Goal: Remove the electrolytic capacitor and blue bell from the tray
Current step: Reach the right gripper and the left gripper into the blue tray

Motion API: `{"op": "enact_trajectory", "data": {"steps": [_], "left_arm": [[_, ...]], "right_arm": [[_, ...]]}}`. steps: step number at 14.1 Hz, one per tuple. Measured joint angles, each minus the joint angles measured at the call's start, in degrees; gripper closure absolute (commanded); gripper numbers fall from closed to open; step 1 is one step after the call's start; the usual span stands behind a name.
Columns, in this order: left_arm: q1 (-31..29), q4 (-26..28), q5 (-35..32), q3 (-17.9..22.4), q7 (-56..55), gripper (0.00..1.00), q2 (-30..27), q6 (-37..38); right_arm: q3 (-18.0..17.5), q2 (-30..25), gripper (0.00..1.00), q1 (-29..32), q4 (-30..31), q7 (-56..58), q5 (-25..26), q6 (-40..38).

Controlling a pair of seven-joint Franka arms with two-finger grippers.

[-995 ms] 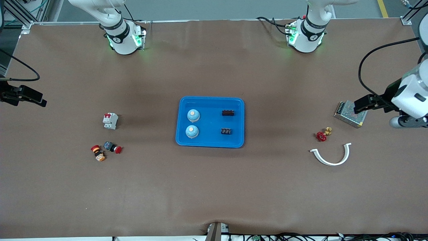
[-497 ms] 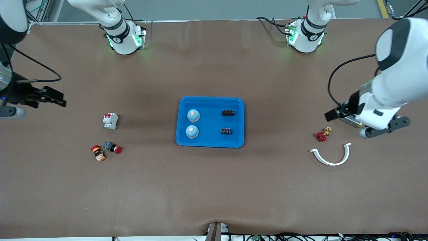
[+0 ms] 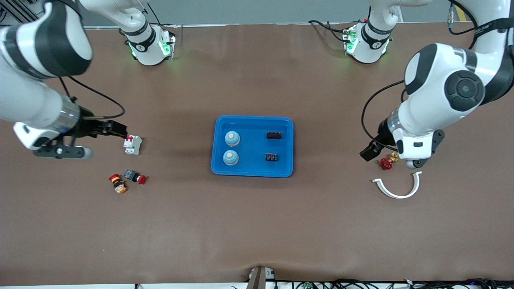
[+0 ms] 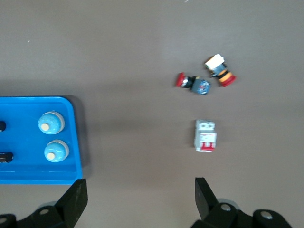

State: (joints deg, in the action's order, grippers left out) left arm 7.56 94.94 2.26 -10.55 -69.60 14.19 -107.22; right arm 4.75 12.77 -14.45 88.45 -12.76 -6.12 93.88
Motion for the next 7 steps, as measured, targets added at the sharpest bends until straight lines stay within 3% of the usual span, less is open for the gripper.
{"op": "enact_trajectory", "data": {"steps": [7], "left_arm": [[8.02,1.14,-1.21,-0.23,-28.21,0.00,5.85,-9.22]], "right_arm": [[-0.03,7.80,0.00,-8.05,1.05,-13.12,-3.25,10.34]]}}
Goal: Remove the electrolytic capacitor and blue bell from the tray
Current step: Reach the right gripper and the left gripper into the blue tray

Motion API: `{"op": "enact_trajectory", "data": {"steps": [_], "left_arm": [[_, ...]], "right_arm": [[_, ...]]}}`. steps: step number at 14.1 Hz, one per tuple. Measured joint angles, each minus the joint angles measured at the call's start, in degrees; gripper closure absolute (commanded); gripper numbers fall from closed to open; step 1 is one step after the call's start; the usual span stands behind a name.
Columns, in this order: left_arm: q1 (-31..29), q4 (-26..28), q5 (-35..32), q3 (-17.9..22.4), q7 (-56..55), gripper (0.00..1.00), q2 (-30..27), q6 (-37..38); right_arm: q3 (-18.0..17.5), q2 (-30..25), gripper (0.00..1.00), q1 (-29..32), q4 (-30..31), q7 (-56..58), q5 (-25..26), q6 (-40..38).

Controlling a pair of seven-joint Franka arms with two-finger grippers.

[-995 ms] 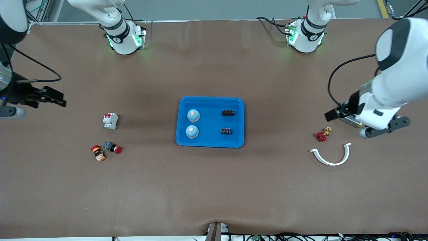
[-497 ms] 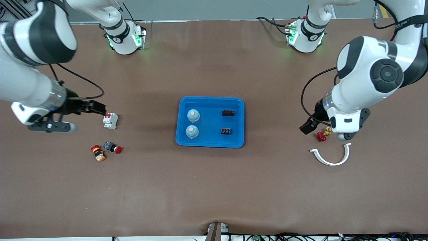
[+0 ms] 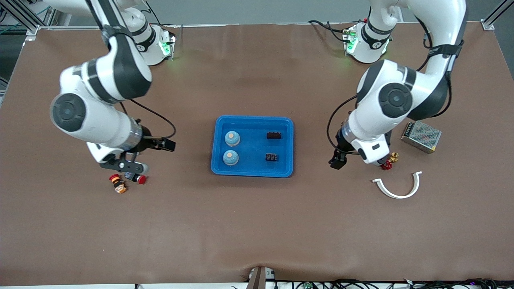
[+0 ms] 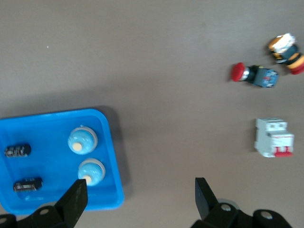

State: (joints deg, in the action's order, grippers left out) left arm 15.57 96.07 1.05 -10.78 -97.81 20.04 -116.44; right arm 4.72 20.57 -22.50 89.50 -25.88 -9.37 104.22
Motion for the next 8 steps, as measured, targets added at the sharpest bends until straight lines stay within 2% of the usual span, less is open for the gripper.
{"op": "enact_trajectory", "data": {"steps": [5,8], "left_arm": [[4.87,0.07,-3.83,-0.03,-13.14,0.00,3.87,-3.17],[6.12,0.07,-4.14,-0.04,-15.46,0.00,5.80,-4.62]], "right_arm": [[-0.07,5.56,0.00,-7.18,0.13,-7.41,-0.17,9.21],[-0.05,8.22,0.00,-10.23,0.14,-8.59,-0.17,12.39]]}}
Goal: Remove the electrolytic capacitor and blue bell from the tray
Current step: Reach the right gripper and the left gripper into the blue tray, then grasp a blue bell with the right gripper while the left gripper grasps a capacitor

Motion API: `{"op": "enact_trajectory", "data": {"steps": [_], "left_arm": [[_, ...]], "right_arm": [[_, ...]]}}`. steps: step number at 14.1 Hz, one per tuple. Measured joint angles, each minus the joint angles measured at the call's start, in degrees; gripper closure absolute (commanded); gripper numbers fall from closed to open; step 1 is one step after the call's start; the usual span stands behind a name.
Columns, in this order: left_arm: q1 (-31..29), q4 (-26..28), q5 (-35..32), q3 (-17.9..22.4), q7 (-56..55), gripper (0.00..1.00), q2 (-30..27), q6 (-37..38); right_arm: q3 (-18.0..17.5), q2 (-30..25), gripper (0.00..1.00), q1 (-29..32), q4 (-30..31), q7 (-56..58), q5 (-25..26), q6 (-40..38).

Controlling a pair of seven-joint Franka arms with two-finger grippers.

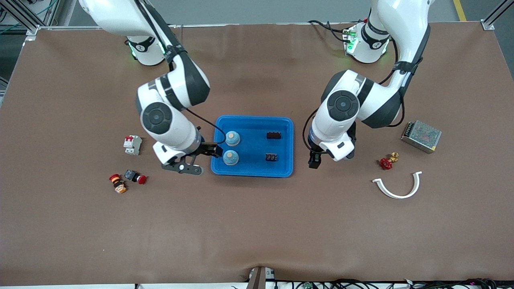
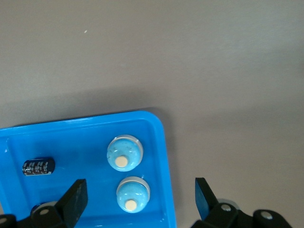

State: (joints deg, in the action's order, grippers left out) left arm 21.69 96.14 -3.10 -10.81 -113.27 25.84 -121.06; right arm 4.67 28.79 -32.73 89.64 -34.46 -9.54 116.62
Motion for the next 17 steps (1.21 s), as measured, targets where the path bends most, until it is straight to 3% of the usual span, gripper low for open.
{"op": "enact_trajectory", "data": {"steps": [10,17], "left_arm": [[4.05,-0.08,0.00,-0.06,-8.12,0.00,5.26,-10.10],[7.71,-4.38,0.00,-0.10,-10.57,0.00,12.13,-11.73]], "right_arm": [[0.02,8.59,0.00,-3.54,0.09,-3.74,-0.02,8.35],[0.05,10.99,0.00,-5.50,0.16,-5.49,-0.02,10.08]]}}
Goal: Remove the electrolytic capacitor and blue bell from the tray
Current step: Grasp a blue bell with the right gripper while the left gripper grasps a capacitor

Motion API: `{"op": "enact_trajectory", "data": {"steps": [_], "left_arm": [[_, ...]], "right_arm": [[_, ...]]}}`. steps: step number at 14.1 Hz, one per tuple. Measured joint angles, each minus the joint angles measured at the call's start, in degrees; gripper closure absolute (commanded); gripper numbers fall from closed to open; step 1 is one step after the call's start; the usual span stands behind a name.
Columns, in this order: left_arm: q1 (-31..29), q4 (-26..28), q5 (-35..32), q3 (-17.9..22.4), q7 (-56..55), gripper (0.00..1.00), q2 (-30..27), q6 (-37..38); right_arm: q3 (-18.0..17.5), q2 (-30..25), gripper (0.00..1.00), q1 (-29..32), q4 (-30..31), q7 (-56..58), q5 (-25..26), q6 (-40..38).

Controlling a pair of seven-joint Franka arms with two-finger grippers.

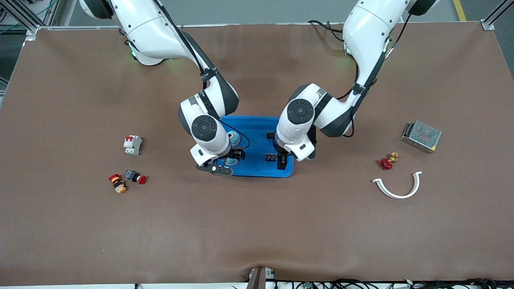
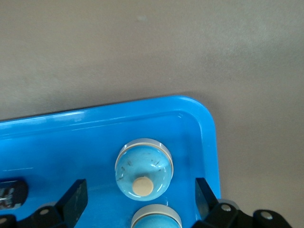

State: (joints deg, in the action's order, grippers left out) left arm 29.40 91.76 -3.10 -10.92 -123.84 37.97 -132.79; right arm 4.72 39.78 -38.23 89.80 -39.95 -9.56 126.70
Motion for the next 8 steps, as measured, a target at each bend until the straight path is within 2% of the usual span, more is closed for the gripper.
{"op": "enact_trajectory", "data": {"steps": [4,8], "left_arm": [[1.11,-1.31,0.00,-0.01,-0.22,0.00,1.99,-0.19],[2.16,-1.85,0.00,0.07,-1.91,0.00,3.22,-2.30]], "right_arm": [[0.00,1.02,0.00,-0.58,2.17,0.00,0.00,4.88],[0.00,1.45,0.00,-1.23,3.14,0.00,0.00,6.00]]}}
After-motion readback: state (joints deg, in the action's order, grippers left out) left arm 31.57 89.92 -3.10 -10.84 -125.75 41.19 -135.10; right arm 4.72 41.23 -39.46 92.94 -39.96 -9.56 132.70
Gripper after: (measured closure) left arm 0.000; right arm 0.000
